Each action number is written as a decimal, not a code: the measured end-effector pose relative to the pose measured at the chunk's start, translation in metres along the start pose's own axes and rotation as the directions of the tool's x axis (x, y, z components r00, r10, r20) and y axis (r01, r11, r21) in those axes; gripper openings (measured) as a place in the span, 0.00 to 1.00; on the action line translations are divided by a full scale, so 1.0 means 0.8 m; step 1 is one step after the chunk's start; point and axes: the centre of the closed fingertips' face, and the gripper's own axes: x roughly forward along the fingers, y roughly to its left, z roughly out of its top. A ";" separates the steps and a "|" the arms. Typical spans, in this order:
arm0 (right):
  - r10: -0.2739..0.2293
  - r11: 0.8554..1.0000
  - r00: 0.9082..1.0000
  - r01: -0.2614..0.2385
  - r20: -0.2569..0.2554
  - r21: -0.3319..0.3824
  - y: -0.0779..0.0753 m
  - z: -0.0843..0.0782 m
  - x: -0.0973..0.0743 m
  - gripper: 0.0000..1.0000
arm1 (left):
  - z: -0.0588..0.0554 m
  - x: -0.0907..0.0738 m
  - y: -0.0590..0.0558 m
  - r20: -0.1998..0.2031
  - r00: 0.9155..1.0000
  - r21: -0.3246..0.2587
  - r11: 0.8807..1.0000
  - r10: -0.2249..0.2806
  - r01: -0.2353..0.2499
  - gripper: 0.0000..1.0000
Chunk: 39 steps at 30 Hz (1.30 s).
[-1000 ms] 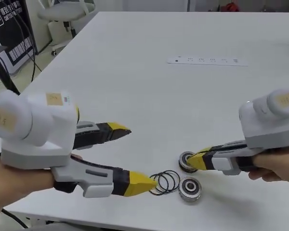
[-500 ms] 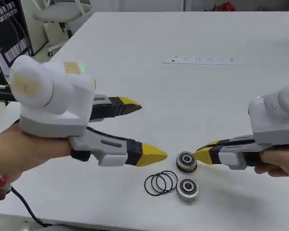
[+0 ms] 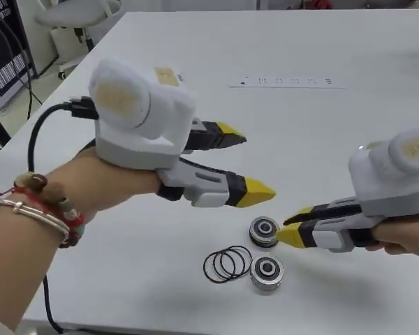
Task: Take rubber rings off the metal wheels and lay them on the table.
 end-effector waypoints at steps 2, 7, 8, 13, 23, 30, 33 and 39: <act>0.003 1.000 1.000 -0.003 0.003 -0.002 0.000 0.001 0.001 0.17 | -0.013 0.008 -0.003 -0.002 1.000 -0.035 0.999 -0.011 0.011 0.50; 0.013 1.000 1.000 -0.013 0.007 -0.022 0.003 0.000 0.004 0.18 | -0.049 0.020 -0.014 -0.046 0.998 -0.028 0.999 -0.033 0.032 0.42; 0.014 1.000 1.000 -0.014 0.009 -0.022 0.003 0.000 0.004 0.18 | -0.054 0.022 -0.015 -0.054 0.998 -0.026 0.999 -0.034 0.033 0.39; 0.018 0.999 1.000 -0.018 0.011 -0.031 0.002 0.000 0.004 0.19 | -0.075 0.030 -0.016 -0.098 0.995 -0.002 1.000 -0.031 0.031 0.32; 0.017 0.997 0.999 -0.019 -0.030 -0.077 0.002 -0.010 0.011 0.18 | -0.095 0.047 -0.029 -0.135 0.988 -0.017 0.997 -0.070 0.069 0.22; 0.009 0.994 1.000 -0.011 -0.021 -0.109 0.001 -0.007 0.014 0.19 | -0.103 0.049 -0.032 -0.143 0.987 -0.011 0.997 -0.073 0.072 0.19; 0.010 0.992 1.000 -0.012 -0.020 -0.126 0.002 -0.007 0.015 0.19 | -0.103 0.053 -0.035 -0.137 0.987 -0.020 0.997 -0.082 0.080 0.17; 0.003 0.984 1.000 -0.008 -0.030 -0.180 0.003 -0.009 0.016 0.16 | -0.112 0.054 -0.041 -0.149 0.986 -0.038 0.997 -0.077 0.072 0.16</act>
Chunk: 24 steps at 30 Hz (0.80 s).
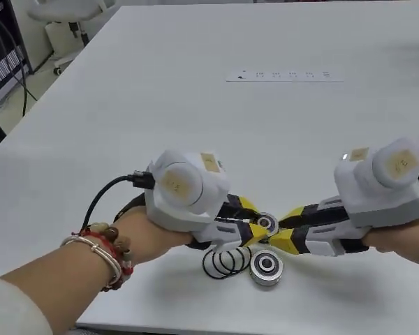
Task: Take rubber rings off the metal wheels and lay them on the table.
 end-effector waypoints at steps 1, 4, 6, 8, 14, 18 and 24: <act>0.000 1.000 1.000 0.000 -0.001 -0.006 0.000 0.000 0.000 0.15 | 0.000 0.000 0.000 0.004 1.000 0.006 1.000 0.007 -0.007 0.15; -0.001 1.000 1.000 0.001 -0.006 -0.016 -0.001 -0.001 -0.001 0.12 | -0.001 0.000 0.001 0.006 1.000 0.022 1.000 0.013 -0.013 0.14; 0.002 1.000 1.000 -0.002 -0.007 -0.020 -0.001 -0.002 -0.001 0.10 | -0.001 0.000 0.002 0.007 1.000 0.016 1.000 0.015 -0.015 0.14; 0.001 0.999 1.000 -0.001 -0.009 -0.032 -0.002 -0.001 -0.001 0.06 | -0.001 0.000 0.002 0.008 1.000 0.018 1.000 0.018 -0.018 0.14; -0.018 0.999 1.000 0.018 -0.009 -0.030 -0.006 0.000 -0.002 0.00 | -0.001 0.000 0.003 0.010 1.000 0.018 1.000 0.017 -0.018 0.14; -0.024 0.998 1.000 0.025 -0.017 0.056 -0.009 -0.001 -0.003 0.00 | -0.001 0.001 0.003 0.008 1.000 0.028 0.999 0.018 -0.018 0.14; -0.012 0.975 0.999 0.000 0.050 0.223 -0.015 0.008 -0.012 0.00 | -0.001 0.000 0.004 0.005 1.000 0.037 0.999 0.024 -0.024 0.14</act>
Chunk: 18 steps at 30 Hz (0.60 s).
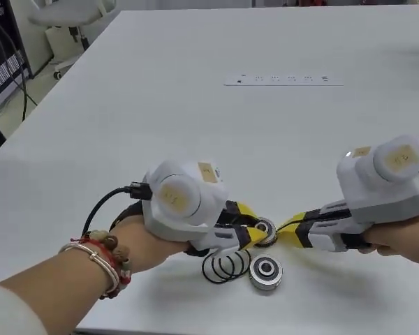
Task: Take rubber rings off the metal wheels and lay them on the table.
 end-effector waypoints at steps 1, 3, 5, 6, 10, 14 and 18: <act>0.004 1.000 1.000 -0.005 0.022 0.020 0.000 0.004 -0.001 0.00 | 0.000 0.000 0.000 0.001 1.000 -0.001 1.000 -0.001 0.001 0.14; 0.006 1.000 1.000 -0.006 0.018 0.026 0.002 0.004 -0.001 0.00 | 0.000 0.001 -0.001 0.002 1.000 0.001 1.000 0.000 0.000 0.14; 0.004 1.000 1.000 -0.004 0.018 0.025 0.004 0.004 -0.001 0.00 | 0.000 0.001 -0.001 0.002 1.000 0.013 1.000 -0.001 0.001 0.14; 0.004 1.000 1.000 -0.005 0.019 0.025 0.006 0.005 -0.001 0.00 | 0.000 0.000 -0.001 -0.001 1.000 0.032 0.999 -0.002 0.002 0.14; 0.001 1.000 1.000 -0.001 0.018 -0.006 0.013 0.009 0.001 0.00 | 0.001 0.000 -0.002 -0.009 1.000 0.060 0.998 0.003 -0.002 0.14; 0.001 1.000 1.000 0.000 0.014 -0.031 0.016 0.009 0.002 0.00 | 0.000 0.000 -0.002 -0.008 1.000 0.061 0.998 0.000 0.000 0.14; 0.005 0.999 1.000 -0.005 0.014 -0.047 0.017 0.011 0.003 0.00 | 0.000 -0.001 -0.003 -0.008 1.000 0.065 0.998 0.000 0.001 0.14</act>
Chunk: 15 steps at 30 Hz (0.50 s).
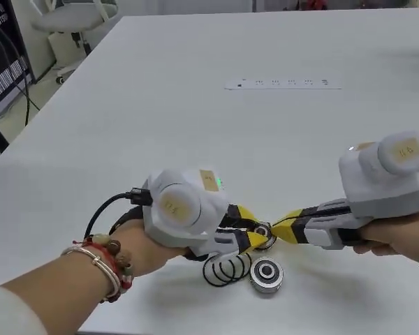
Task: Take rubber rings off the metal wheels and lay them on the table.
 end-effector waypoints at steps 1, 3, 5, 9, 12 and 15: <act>0.000 1.000 1.000 0.000 -0.001 -0.005 0.001 0.000 0.000 0.00 | 0.000 0.000 0.000 0.000 1.000 -0.001 1.000 0.001 -0.001 0.14; 0.002 1.000 1.000 -0.002 0.000 -0.006 0.001 0.000 0.000 0.00 | 0.000 0.000 0.000 0.000 1.000 0.001 1.000 0.001 -0.001 0.14; 0.008 1.000 1.000 -0.008 0.002 0.003 0.003 0.001 0.000 0.00 | 0.000 -0.001 0.000 0.000 1.000 -0.001 1.000 0.000 0.000 0.14; 0.023 1.000 1.000 -0.023 0.005 -0.004 0.007 0.003 0.001 0.00 | -0.001 -0.001 0.000 0.001 1.000 -0.004 1.000 0.000 0.000 0.14; 0.053 0.999 0.997 -0.053 0.051 0.008 0.015 0.016 -0.001 0.00 | -0.001 -0.001 -0.001 0.002 1.000 -0.005 1.000 0.002 -0.002 0.14; 0.044 0.999 0.997 -0.044 0.061 0.008 0.013 0.021 -0.002 0.00 | -0.001 -0.001 0.000 0.006 1.000 -0.027 1.000 0.009 -0.008 0.14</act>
